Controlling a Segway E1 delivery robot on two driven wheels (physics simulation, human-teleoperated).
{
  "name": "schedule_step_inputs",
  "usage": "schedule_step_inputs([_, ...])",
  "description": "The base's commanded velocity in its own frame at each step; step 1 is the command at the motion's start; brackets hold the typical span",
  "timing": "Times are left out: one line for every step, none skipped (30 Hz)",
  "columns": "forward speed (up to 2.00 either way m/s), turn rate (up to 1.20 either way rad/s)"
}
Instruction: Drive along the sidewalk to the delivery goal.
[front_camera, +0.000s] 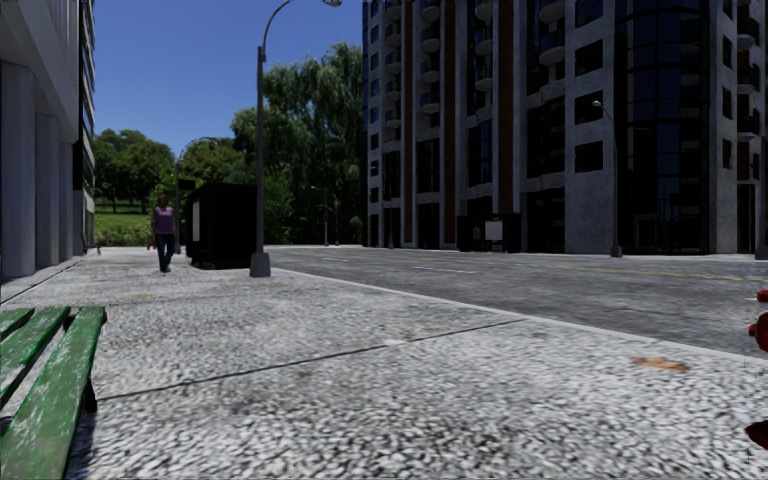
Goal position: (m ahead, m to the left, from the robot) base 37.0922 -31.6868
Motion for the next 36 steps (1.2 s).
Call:
schedule_step_inputs([1.23,-1.2])
schedule_step_inputs([1.23,-1.2])
schedule_step_inputs([1.23,-1.11])
schedule_step_inputs([1.23,0.0])
schedule_step_inputs([1.23,0.0])
schedule_step_inputs([1.23,0.0])
schedule_step_inputs([1.41,0.0])
schedule_step_inputs([2.0,0.0])
schedule_step_inputs([2.0,0.0])
schedule_step_inputs([2.0,0.0])
schedule_step_inputs([2.0,0.43])
schedule_step_inputs([2.0,0.95])
schedule_step_inputs([2.0,1.2])
schedule_step_inputs([2.0,1.2])
schedule_step_inputs([2.0,1.2])
schedule_step_inputs([2.0,1.2])
schedule_step_inputs([2.0,1.2])
schedule_step_inputs([2.0,1.2])
schedule_step_inputs([2.0,1.2])
schedule_step_inputs([2.0,1.2])
schedule_step_inputs([2.0,1.2])
schedule_step_inputs([2.0,1.2])
schedule_step_inputs([2.0,1.2])
schedule_step_inputs([2.0,1.2])
schedule_step_inputs([2.0,1.2])
schedule_step_inputs([2.0,1.2])
schedule_step_inputs([2.0,1.2])
schedule_step_inputs([2.0,1.2])
schedule_step_inputs([2.0,1.2])
schedule_step_inputs([2.0,1.2])
schedule_step_inputs([2.0,1.2])
schedule_step_inputs([2.0,1.2])
schedule_step_inputs([2.0,1.2])
schedule_step_inputs([2.0,1.2])
schedule_step_inputs([2.0,1.2])
schedule_step_inputs([2.0,1.2])
